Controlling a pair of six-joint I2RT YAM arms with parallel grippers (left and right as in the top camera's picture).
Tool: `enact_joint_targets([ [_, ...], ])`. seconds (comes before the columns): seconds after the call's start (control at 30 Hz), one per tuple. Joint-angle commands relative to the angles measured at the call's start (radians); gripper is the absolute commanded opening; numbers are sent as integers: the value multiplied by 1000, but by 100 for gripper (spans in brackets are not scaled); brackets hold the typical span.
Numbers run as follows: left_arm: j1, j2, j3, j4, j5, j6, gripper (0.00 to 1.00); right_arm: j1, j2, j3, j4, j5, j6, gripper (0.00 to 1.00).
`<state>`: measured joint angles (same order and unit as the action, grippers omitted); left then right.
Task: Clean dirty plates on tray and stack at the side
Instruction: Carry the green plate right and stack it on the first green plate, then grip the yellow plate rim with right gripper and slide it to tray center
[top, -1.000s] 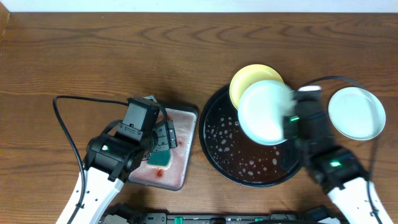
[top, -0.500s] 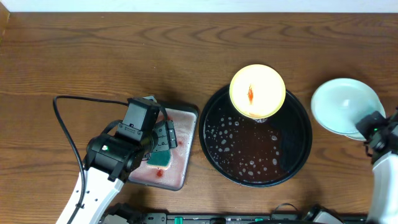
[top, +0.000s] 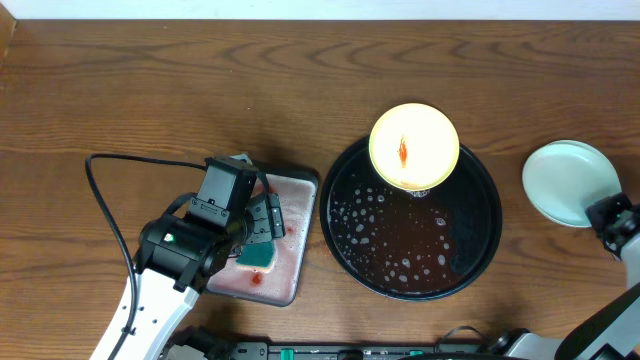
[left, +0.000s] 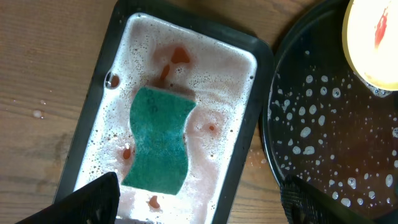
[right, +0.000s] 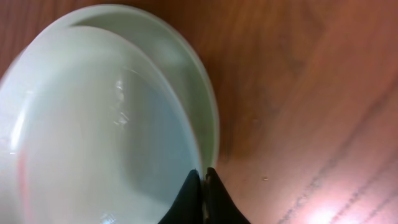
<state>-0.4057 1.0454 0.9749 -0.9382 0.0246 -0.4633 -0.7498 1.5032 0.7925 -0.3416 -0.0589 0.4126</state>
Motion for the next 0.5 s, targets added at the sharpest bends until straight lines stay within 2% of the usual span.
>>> enact_joint_targets([
  [0.0,4,0,22,-3,2,10,83,-31,-37,40,-28,-48,10,9],
  [0.03,4,0,22,-3,2,10,84,-32,-48,53,-43,-55,10,13],
  [0.1,4,0,22,-3,2,10,83,-32,-71,82,-76,-71,10,31],
  [0.13,4,0,22,-3,2,10,83,-30,-86,95,-87,-108,10,34],
  [0.23,5,0,22,-3,2,10,83,-5,-145,114,-88,-311,10,30],
  [0.37,5,0,22,-3,2,10,83,157,-219,115,-63,-668,-50,34],
  [0.47,4,0,22,-3,2,10,83,322,-229,114,-150,-655,-178,38],
])
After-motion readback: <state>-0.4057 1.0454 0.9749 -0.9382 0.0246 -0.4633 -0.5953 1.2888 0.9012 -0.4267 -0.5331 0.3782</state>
